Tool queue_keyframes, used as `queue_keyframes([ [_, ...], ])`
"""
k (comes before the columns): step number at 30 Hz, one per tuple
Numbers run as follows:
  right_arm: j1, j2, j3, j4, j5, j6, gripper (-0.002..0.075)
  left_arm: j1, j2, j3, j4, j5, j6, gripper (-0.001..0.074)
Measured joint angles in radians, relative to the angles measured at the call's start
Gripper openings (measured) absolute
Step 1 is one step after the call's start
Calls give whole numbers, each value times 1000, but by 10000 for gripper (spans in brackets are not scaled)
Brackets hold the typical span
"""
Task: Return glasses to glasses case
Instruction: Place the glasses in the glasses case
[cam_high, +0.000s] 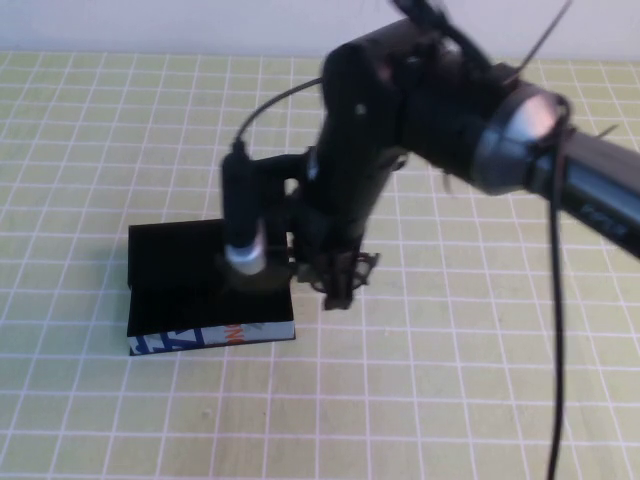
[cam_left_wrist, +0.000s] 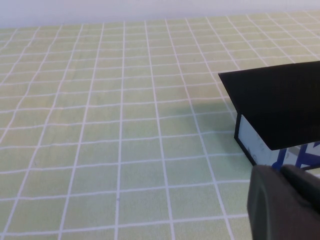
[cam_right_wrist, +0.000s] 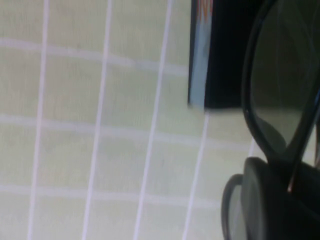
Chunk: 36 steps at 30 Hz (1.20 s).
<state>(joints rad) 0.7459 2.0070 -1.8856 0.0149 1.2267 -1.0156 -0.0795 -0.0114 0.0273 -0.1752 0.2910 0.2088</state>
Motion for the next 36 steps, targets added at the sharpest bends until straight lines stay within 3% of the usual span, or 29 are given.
queue_keyframes([
  [13,154,193,-256,-64,3,0,17,0,0,0,0,0,0,-4],
  [36,164,311,-343,-71,8,3,17,0,0,0,0,1,0,-4],
])
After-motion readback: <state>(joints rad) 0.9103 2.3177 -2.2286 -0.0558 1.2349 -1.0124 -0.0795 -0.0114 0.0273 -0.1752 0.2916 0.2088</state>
